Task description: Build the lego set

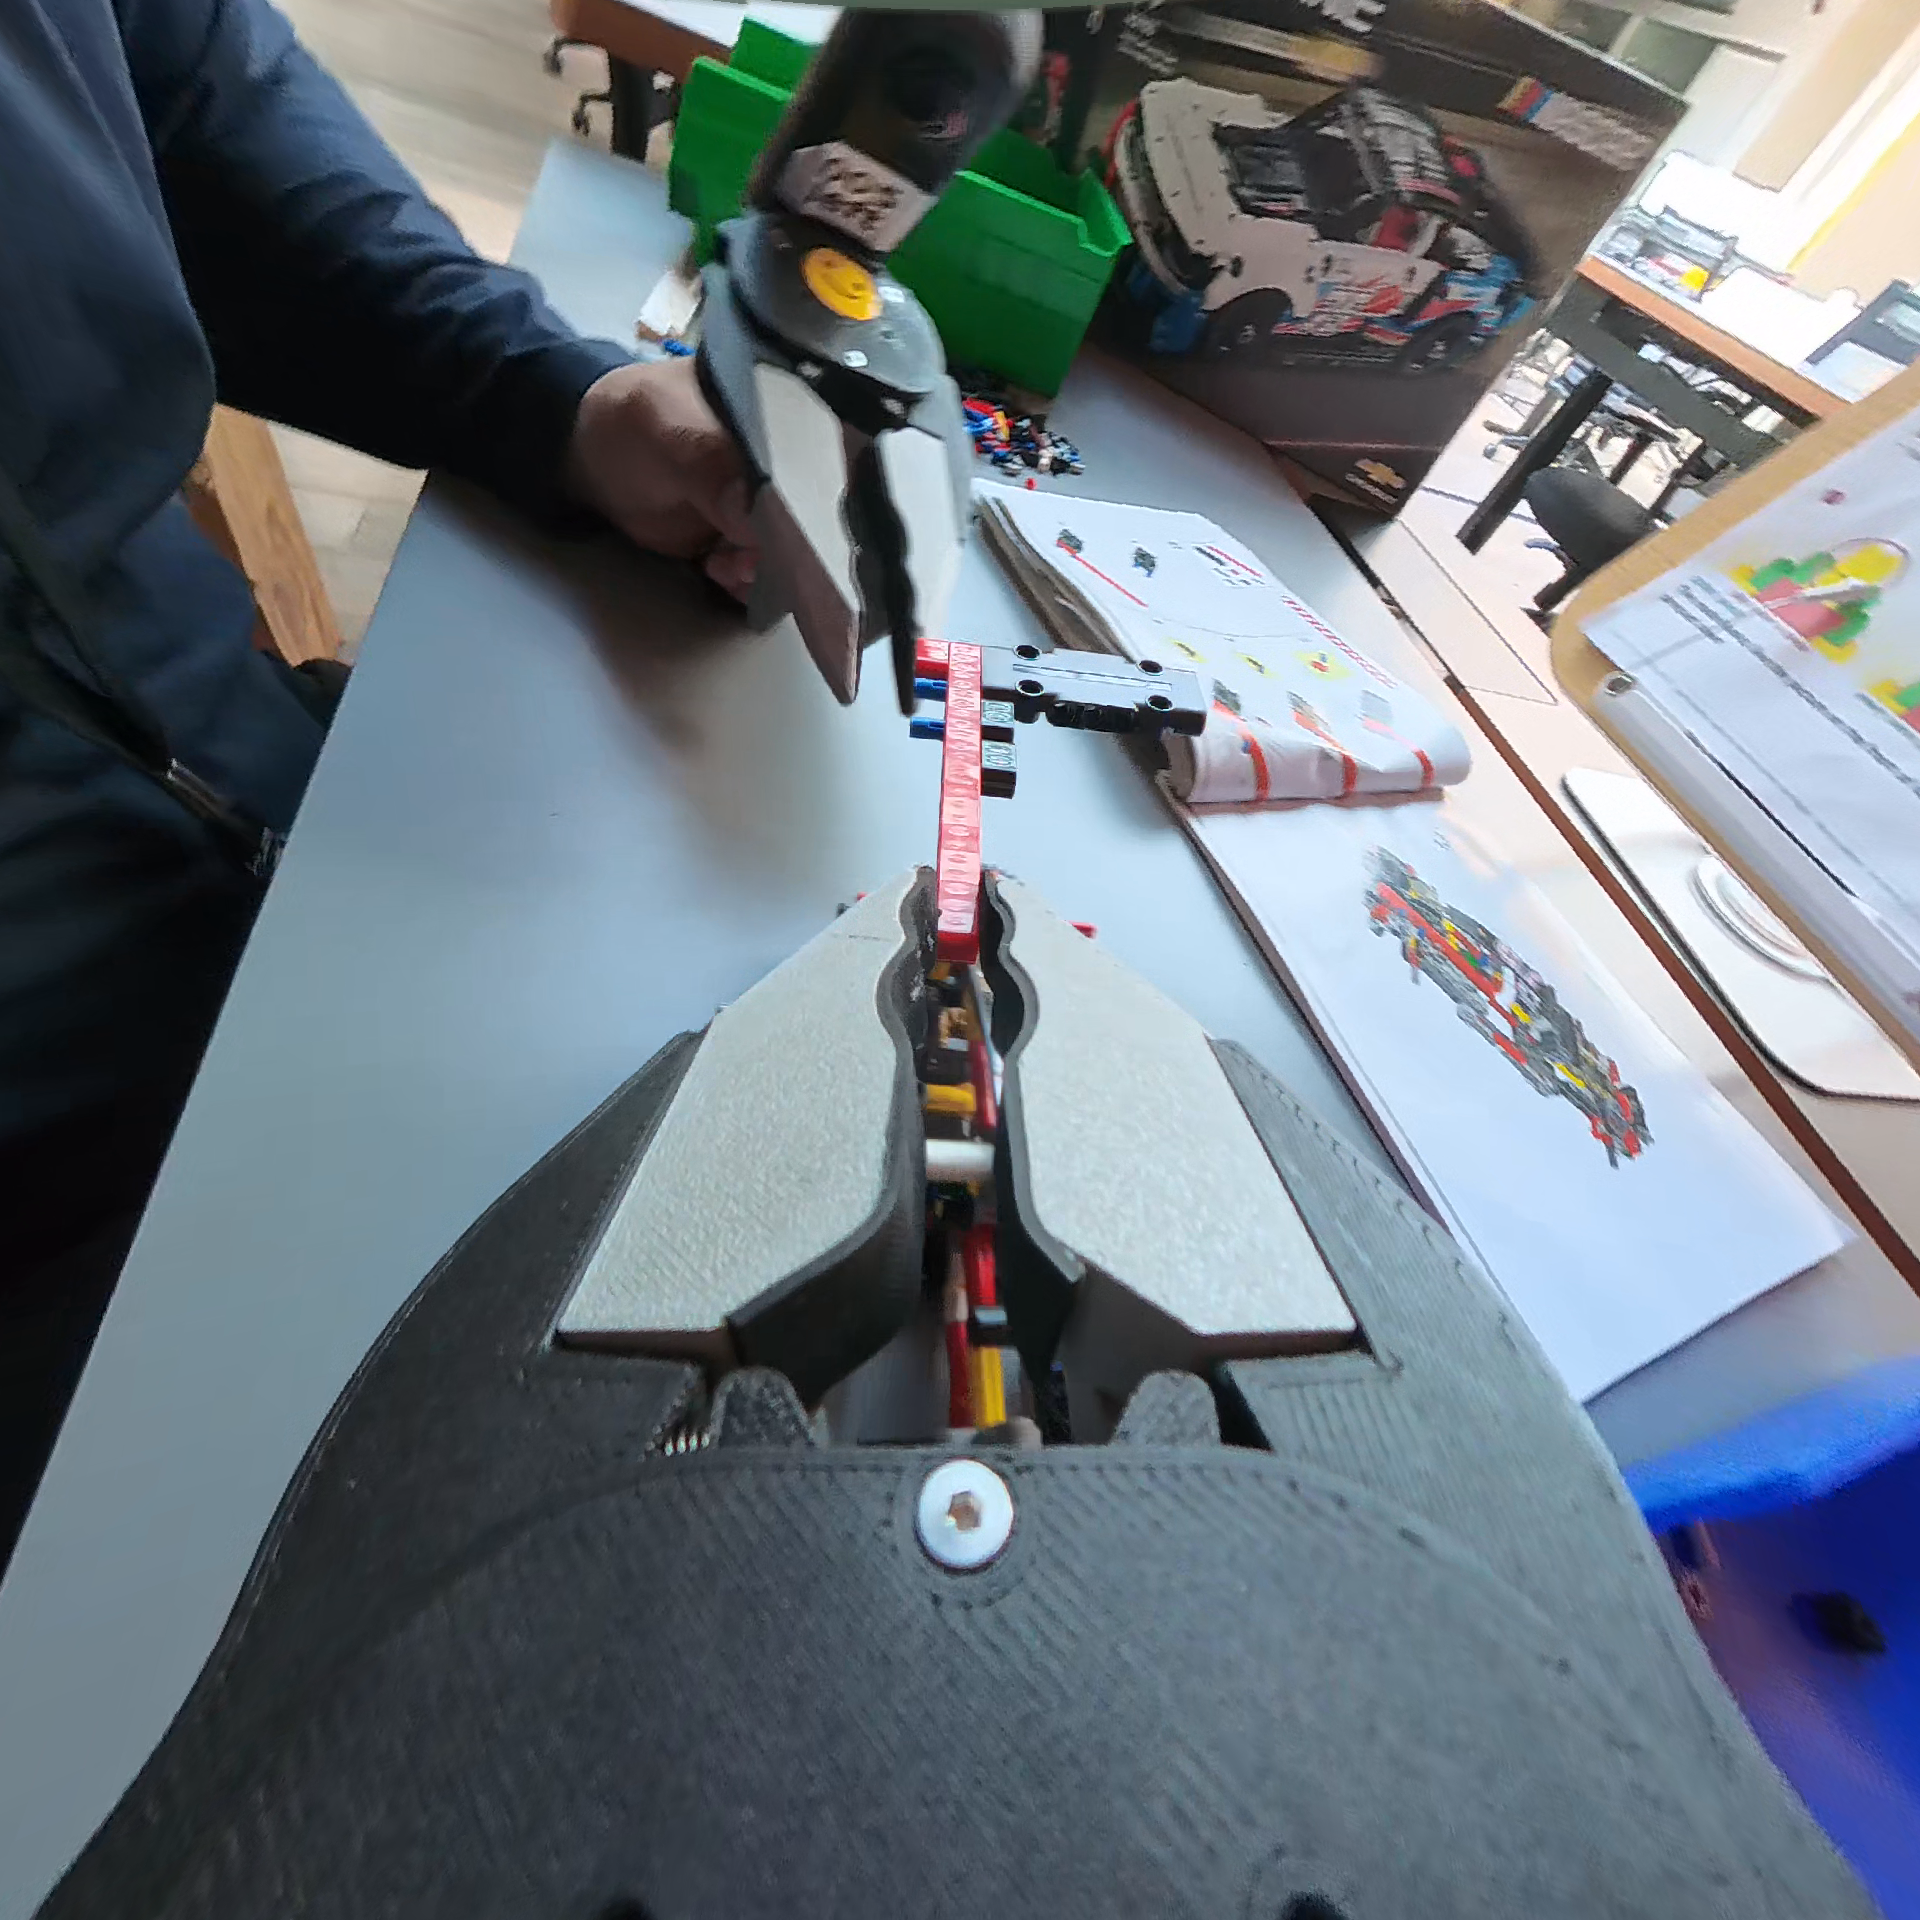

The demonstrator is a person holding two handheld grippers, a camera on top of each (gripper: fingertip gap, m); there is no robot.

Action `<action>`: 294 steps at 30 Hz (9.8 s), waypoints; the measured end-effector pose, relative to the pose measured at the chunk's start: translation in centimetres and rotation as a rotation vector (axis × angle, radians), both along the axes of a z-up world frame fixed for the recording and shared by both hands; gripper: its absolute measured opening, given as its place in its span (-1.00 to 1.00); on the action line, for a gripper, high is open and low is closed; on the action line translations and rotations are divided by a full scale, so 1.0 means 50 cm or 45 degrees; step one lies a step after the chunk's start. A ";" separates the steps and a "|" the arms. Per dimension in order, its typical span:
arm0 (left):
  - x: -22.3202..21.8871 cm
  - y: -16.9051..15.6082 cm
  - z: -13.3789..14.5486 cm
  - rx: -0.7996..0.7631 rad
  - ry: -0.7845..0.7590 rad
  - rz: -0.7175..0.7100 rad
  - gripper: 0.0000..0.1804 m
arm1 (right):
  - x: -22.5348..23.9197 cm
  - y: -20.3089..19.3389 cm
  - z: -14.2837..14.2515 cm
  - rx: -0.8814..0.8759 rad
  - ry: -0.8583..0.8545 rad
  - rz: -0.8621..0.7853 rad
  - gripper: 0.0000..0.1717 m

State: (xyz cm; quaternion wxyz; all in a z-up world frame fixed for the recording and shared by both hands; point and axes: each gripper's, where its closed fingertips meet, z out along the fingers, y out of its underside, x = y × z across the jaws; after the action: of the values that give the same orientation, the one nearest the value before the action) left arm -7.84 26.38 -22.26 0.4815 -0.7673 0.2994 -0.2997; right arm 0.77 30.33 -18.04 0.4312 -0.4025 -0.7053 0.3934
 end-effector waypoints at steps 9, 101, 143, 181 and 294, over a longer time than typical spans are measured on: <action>0.030 -0.013 0.016 -0.134 -0.198 -0.189 -0.56 | -0.010 -0.039 -0.026 0.018 -0.069 0.056 -0.94; 0.077 -0.020 -0.026 -1.099 -0.717 -0.356 -0.89 | -0.084 -0.065 -0.117 0.998 -0.133 -0.265 -0.92; 0.071 -0.013 -0.020 -1.011 -0.723 -0.330 -0.89 | -0.077 -0.057 -0.115 0.952 -0.128 -0.256 -0.92; 0.069 0.024 -0.025 -1.104 -0.772 -0.293 -0.88 | -0.080 -0.036 -0.126 1.008 -0.170 -0.318 -0.92; 0.064 0.053 -0.025 -1.295 -0.926 -0.290 -0.93 | -0.118 0.061 -0.123 -0.235 -0.873 -0.187 -0.05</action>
State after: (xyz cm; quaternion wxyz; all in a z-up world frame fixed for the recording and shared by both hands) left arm -4.66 29.05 -23.53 0.0930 -0.7125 0.0166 -0.6953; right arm -5.14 33.35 -24.17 0.1585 -0.5977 -0.7397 0.2654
